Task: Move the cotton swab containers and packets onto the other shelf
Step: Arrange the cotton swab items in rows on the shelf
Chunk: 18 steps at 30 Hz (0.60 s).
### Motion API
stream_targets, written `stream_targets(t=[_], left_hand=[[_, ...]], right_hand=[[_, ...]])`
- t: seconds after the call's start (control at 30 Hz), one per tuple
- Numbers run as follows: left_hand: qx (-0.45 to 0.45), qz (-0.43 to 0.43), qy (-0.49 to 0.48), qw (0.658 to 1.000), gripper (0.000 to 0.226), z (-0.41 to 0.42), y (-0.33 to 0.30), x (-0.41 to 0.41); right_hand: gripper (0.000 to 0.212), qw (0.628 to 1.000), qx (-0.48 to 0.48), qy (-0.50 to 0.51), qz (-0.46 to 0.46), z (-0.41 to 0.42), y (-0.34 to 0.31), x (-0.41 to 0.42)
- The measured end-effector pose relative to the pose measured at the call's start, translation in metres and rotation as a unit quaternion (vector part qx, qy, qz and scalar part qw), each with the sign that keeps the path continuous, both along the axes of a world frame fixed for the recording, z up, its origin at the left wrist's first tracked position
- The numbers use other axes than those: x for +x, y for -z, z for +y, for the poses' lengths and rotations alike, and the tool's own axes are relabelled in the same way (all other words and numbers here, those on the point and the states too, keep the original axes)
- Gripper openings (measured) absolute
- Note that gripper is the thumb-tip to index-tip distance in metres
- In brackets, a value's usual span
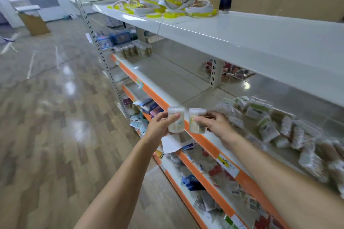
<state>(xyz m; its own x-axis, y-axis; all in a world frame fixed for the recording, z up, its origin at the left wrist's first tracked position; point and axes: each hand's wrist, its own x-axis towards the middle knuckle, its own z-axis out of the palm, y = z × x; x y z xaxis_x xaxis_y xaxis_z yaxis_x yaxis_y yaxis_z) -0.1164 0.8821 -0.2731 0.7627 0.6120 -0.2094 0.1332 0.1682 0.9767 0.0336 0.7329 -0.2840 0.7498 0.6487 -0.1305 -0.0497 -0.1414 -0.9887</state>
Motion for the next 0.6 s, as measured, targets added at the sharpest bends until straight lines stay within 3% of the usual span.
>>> stream_targets(t=[0.33, 0.6], left_hand=[[0.013, 0.008, -0.028, 0.999, 0.035, 0.111, -0.007, -0.038], [0.010, 0.015, -0.080, 0.997, 0.041, 0.200, 0.003, -0.068]], right_hand=[[0.031, 0.998, 0.018, -0.024, 0.048, 0.129, 0.008, -0.025], [0.029, 0.995, 0.031, -0.046, 0.084, 0.222, 0.007, -0.053]])
